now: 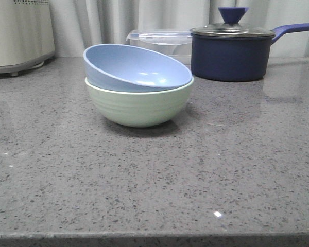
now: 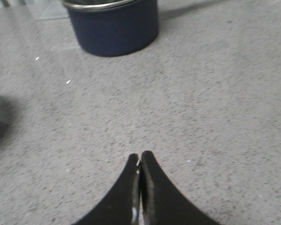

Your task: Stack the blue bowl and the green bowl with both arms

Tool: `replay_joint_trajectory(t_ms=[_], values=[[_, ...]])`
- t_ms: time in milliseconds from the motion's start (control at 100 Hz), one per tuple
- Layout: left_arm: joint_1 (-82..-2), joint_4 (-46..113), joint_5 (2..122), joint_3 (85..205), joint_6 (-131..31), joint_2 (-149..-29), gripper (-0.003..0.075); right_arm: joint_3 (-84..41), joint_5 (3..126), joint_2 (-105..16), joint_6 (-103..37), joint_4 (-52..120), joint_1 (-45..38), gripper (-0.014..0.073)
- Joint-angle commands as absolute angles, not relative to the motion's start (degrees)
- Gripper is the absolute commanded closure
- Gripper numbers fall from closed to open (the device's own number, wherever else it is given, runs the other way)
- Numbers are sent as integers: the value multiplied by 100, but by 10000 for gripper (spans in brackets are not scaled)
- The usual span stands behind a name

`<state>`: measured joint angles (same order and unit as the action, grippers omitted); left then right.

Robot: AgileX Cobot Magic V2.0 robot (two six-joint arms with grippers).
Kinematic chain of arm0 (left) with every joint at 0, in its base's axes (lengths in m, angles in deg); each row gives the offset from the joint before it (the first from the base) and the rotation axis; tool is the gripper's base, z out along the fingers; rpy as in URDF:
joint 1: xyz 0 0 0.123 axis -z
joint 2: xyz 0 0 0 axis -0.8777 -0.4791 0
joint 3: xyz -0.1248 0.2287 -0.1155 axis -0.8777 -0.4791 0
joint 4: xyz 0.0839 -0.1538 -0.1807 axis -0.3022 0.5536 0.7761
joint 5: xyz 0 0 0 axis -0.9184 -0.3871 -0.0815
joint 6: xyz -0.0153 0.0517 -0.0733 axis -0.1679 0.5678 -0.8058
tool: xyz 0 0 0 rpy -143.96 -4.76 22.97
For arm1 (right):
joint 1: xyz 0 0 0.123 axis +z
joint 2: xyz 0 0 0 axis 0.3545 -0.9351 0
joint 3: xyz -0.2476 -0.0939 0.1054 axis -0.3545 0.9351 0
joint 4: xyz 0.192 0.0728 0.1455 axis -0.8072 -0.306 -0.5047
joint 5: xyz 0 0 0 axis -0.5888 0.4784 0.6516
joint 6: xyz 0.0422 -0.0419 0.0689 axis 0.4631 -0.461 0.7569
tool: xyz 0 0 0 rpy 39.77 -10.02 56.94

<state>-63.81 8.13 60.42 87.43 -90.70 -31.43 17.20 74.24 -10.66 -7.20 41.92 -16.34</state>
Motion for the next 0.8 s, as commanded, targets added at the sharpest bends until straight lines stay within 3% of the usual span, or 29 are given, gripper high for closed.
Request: replay_joint_trajectory(t_ms=[0,250,510,790], values=[[-6382,821,6497,8514,-9106,-2946,741,1844,6522,-950,-758,4312,-1753,674],[-6382,821,6497,8514,-9106,-2946,741,2992,4846,-293,-758,4671,-1791,674],[-6382,821,6497,8514,-9106,-2946,741,4060,3936,503,-758,4678,-1791,674],[-6382,821,6497,8514,-9106,-2946,741,4075,4826,1542,-758,4678,-1791,674]])
